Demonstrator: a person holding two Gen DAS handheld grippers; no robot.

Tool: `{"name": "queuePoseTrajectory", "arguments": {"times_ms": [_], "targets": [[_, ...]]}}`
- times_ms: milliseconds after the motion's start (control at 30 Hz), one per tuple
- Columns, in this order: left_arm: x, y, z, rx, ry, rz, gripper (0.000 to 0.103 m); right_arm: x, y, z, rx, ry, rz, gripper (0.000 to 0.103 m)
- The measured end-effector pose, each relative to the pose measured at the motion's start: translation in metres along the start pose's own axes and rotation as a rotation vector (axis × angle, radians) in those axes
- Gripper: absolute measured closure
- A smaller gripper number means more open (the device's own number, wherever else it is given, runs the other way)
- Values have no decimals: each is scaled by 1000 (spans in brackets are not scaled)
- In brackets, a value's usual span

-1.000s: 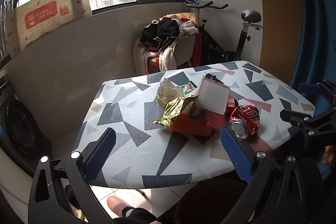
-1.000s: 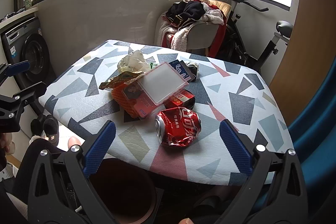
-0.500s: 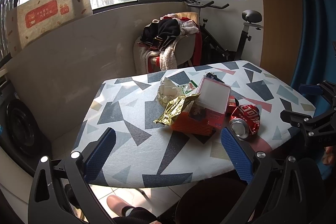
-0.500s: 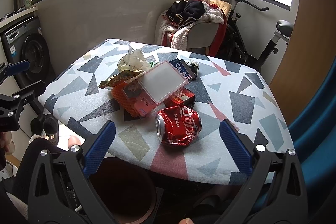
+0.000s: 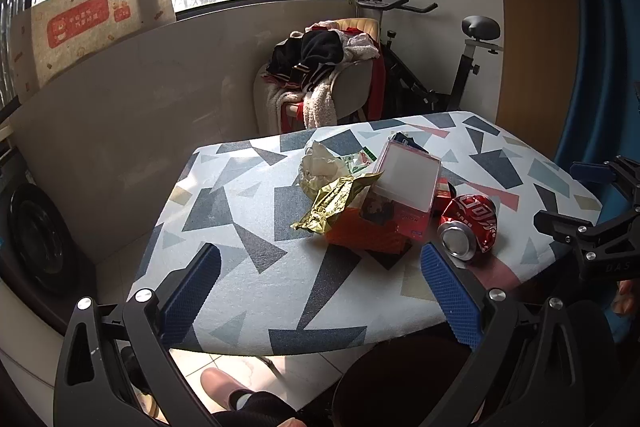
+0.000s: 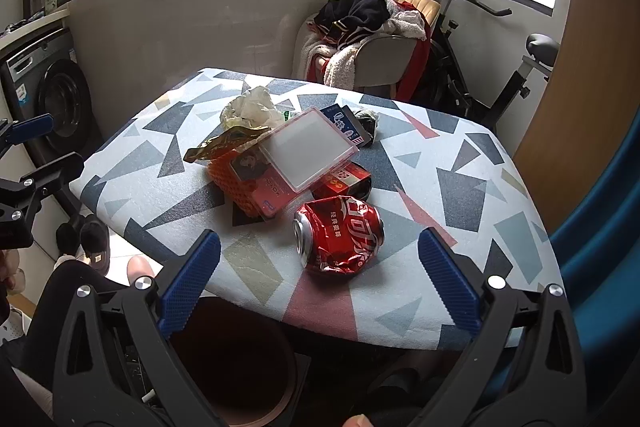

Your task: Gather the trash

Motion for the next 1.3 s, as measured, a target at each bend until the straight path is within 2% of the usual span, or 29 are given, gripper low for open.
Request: {"name": "queuePoseTrajectory", "arguments": {"times_ms": [200, 533, 667, 733, 867, 1033, 1133, 1300], "targets": [[19, 5, -4, -59, 58, -116, 5, 13, -1, -3, 5, 23, -7, 6], [54, 29, 2, -49, 22, -52, 5, 51, -13, 6, 60, 49, 61, 6], [74, 34, 11, -20, 39, -71, 5, 78, -29, 20, 79, 95, 80, 6], [88, 34, 15, 4, 54, -71, 5, 92, -36, 25, 94, 120, 97, 6], [124, 27, 26, 48, 87, -127, 5, 109, -43, 34, 97, 125, 40, 6], [173, 11, 48, 153, 107, -109, 5, 129, -44, 39, 129, 139, 50, 6], [196, -1, 58, 224, 115, -54, 5, 138, -47, 40, 173, 145, 65, 6], [227, -17, 57, 312, 155, -32, 6, 145, -49, 43, 242, 142, 115, 6]]}}
Point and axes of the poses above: each gripper's, at about its wrist camera, not at the fingertips, and x roughly the way its jaws point, y to its left, z to its top, the point moved 6 cm from there along x, roughly the way its jaws point, and after that the axes turned 10 degrees about y, right-handed, at the moved point
